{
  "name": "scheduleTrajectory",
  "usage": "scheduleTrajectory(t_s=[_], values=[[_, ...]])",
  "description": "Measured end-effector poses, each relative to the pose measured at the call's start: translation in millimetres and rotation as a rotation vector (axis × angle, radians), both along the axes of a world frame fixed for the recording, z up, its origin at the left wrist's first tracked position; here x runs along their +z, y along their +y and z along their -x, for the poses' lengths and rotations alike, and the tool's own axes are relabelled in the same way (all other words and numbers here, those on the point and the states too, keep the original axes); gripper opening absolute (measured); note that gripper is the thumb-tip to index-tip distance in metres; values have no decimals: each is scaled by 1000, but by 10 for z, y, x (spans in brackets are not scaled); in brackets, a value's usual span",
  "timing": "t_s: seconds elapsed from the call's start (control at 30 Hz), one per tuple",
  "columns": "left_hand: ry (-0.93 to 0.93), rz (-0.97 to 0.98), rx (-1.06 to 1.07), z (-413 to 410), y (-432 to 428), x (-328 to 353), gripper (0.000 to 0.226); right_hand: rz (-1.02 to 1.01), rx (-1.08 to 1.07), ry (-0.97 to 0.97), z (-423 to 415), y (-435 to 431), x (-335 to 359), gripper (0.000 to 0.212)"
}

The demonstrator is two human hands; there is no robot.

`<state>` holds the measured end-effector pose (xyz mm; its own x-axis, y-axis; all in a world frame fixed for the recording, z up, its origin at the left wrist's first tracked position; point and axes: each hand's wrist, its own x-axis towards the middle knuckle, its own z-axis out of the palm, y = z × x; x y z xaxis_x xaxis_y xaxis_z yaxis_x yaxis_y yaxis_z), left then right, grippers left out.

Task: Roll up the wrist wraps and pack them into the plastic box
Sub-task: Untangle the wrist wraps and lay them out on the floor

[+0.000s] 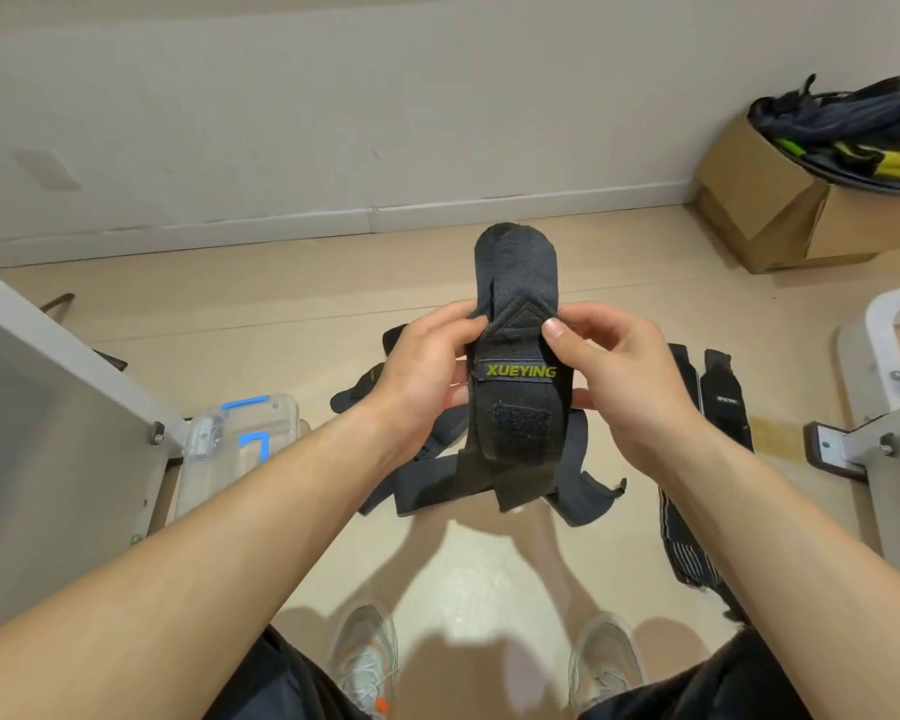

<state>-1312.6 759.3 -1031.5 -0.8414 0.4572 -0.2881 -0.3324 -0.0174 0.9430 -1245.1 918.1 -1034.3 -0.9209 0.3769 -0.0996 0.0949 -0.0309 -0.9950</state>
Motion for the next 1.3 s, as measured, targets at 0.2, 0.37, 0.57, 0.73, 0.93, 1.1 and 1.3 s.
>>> scheduleTrajectory(t_s=[0.2, 0.37, 0.57, 0.73, 0.93, 1.1, 1.3], values=[[-49, -31, -13, -38, 12, -2, 32, 41, -51, -16, 15, -11, -29, 13], [-53, -10, -31, -43, -7, -8, 34, 8, -61, -28, 31, -12, -38, 8], [-58, 4, -40, -43, -1, -32, 34, -23, -76, -40, 47, -18, -58, 5], [-84, -30, -40, -46, 15, -63, 34, -30, -122, -69, 70, -32, -117, 5], [58, -13, -50, -70, 35, -129, 25, -56, -144, -72, 66, -85, -137, 6], [98, 42, 9, -51, 30, -202, 21, -90, -178, -120, 77, -122, -156, 33], [134, 95, 61, -4, 33, -225, 18, -258, -52, -108, 104, -119, -203, 11]])
